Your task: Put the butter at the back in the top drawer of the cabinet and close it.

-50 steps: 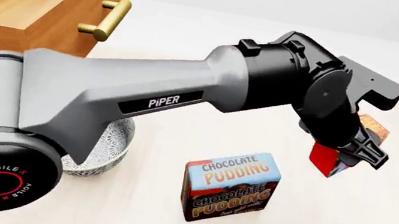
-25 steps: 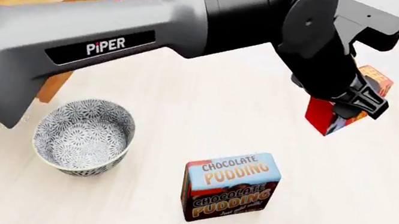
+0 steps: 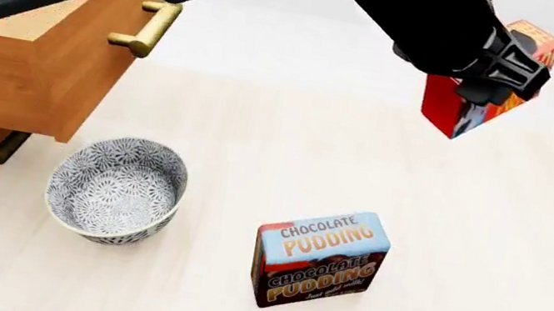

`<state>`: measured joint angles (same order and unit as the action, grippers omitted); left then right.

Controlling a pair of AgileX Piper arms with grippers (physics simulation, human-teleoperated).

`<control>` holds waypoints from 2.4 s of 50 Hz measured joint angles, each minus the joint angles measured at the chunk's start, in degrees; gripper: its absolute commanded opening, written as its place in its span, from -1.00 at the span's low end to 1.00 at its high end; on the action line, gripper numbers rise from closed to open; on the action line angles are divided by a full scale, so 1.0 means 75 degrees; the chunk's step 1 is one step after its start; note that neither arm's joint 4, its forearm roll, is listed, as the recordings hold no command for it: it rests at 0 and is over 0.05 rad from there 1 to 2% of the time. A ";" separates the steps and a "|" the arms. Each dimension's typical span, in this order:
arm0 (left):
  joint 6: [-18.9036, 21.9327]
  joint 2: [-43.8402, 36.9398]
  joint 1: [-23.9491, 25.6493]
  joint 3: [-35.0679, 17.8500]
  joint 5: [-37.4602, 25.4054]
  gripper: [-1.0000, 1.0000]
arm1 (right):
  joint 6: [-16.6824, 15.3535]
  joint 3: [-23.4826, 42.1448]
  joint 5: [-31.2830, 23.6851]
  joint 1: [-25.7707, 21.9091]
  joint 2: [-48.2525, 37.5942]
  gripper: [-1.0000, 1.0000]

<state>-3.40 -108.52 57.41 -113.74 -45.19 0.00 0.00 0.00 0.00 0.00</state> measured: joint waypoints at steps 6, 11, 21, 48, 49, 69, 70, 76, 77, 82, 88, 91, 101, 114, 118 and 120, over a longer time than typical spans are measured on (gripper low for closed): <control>0.0039 0.0311 -0.0086 0.0132 -0.0018 -1.00 | 0.0000 0.0000 0.0000 0.0000 0.0000 1.00; 0.0066 0.0556 -0.0209 0.0199 -0.0080 -1.00 | 0.0000 0.0000 0.0000 0.0000 0.0000 1.00; 0.0166 0.1123 -0.0484 0.0416 -0.0164 -1.00 | 0.0000 0.0000 0.0000 0.0000 0.0000 1.00; 0.0458 0.2312 -0.1379 0.1232 -0.0312 -1.00 | 0.0000 0.0000 0.0000 0.0000 0.0000 1.00; 0.0467 0.2352 -0.1420 0.1258 -0.0320 -1.00 | 0.0000 0.0000 0.0000 0.0000 0.0000 1.00; 0.0673 0.3206 -0.2325 0.1697 -0.0587 -1.00 | 0.0000 0.0000 0.0000 0.0000 0.0000 1.00; 0.0686 0.3259 -0.2387 0.1717 -0.0611 -1.00 | 0.0000 0.0000 0.0000 0.0000 0.0000 1.00; 0.0765 0.3568 -0.2733 0.1822 -0.0754 -1.00 | 0.0000 0.0000 0.0000 0.0000 0.0000 1.00; 0.0779 0.3619 -0.2789 0.1838 -0.0779 -1.00 | 0.0000 0.0000 0.0000 0.0000 0.0000 1.00; 0.0842 0.3879 -0.3073 0.1920 -0.0906 -1.00 | 0.0000 0.0000 0.0000 0.0000 0.0000 1.00; 0.0898 0.4159 -0.3377 0.2005 -0.1046 -1.00 | 0.0000 0.0000 0.0000 0.0000 0.0000 1.00; 0.0919 0.4293 -0.3498 0.2068 -0.1098 -1.00 | 0.0000 0.0000 0.0000 0.0000 0.0000 1.00; 0.0981 0.4744 -0.3872 0.2257 -0.1292 -1.00 | 0.0000 0.0000 0.0000 0.0000 0.0000 1.00; 0.1002 0.5468 -0.4546 0.2544 -0.1665 -1.00 | 0.0000 0.0000 0.0000 0.0000 0.0000 1.00; 0.0963 0.5661 -0.4785 0.2609 -0.1771 -1.00 | 0.0000 0.0000 0.0000 0.0000 0.0000 1.00; 0.0947 0.5758 -0.4907 0.2669 -0.1810 -1.00 | 0.0000 0.0000 0.0000 0.0000 0.0000 1.00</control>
<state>3.70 -65.34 20.60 -93.73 -58.77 0.00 0.00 0.00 0.00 0.00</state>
